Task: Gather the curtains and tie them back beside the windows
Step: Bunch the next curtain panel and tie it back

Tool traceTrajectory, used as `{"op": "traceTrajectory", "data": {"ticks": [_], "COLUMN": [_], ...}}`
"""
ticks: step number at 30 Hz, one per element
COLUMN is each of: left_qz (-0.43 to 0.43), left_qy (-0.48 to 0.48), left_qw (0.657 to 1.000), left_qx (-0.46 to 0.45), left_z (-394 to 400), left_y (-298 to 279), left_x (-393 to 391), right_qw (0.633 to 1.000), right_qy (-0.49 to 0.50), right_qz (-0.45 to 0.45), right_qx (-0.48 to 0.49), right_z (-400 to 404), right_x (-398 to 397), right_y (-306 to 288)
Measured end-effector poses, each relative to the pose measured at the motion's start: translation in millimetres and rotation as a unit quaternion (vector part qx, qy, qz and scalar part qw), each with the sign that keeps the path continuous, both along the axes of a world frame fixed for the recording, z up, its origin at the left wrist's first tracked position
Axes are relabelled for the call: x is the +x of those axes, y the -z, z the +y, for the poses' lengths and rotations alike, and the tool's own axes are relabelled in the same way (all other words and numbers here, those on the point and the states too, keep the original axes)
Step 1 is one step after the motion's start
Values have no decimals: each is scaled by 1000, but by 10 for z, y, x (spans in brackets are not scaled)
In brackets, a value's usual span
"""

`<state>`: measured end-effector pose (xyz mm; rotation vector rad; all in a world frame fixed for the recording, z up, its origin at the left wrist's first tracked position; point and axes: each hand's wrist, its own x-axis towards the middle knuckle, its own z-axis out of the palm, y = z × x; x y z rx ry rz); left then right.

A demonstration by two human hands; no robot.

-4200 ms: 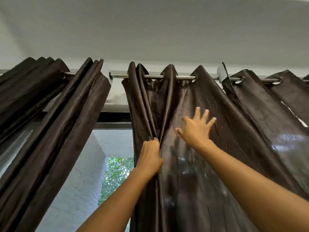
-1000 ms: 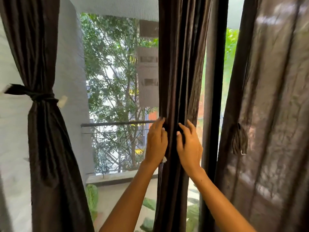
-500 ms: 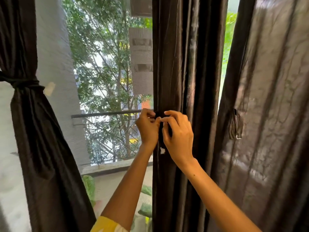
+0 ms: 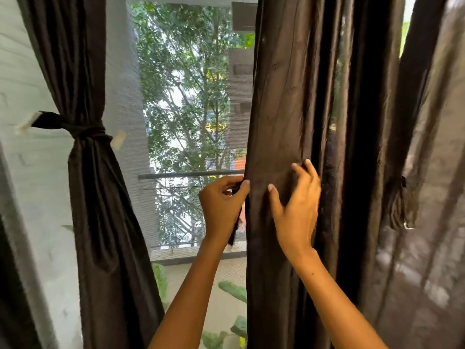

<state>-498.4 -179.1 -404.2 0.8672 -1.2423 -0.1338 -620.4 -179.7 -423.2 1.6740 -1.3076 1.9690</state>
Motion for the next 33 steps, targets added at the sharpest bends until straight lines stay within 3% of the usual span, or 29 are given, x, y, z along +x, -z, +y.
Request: {"op": "traceTrajectory", "data": {"ticks": [3,7,13,19,23,25,27,30,33], "left_qz": [9,8,-33,-49,-15,-33,-37,-25,-15], "left_qy": [-15,-34,-69,-44,-1,-27,-57,-64,-60], "left_qw": [1000,999,997,998,1000,999,998,998,998], "left_qx": [-3,8,-8,-9,6,-2,-4,7,8], "left_z": [8,-36,-33,69,124,113,90,58,65], "left_y": [-32,-23,17,63,43,18,-2,-9,-16], "left_x": [45,126,142,177,225,251,299,365,408], "right_qw": [997,998,998,993,983,976,979,991,977], "right_qy": [-38,-25,-54,-88,-107,-137,-168,-119,-132], "right_qz": [-48,-56,26,82,149,165,113,-53,-131], "right_qx": [36,17,-22,6,15,23,23,11,101], "right_z": [-21,-40,-29,-88,-93,-119,-160,-287,-449], "right_x": [8,38,272,481,548,531,488,380,307], "right_y": [-41,-16,112,250,269,251,232,188,140]}}
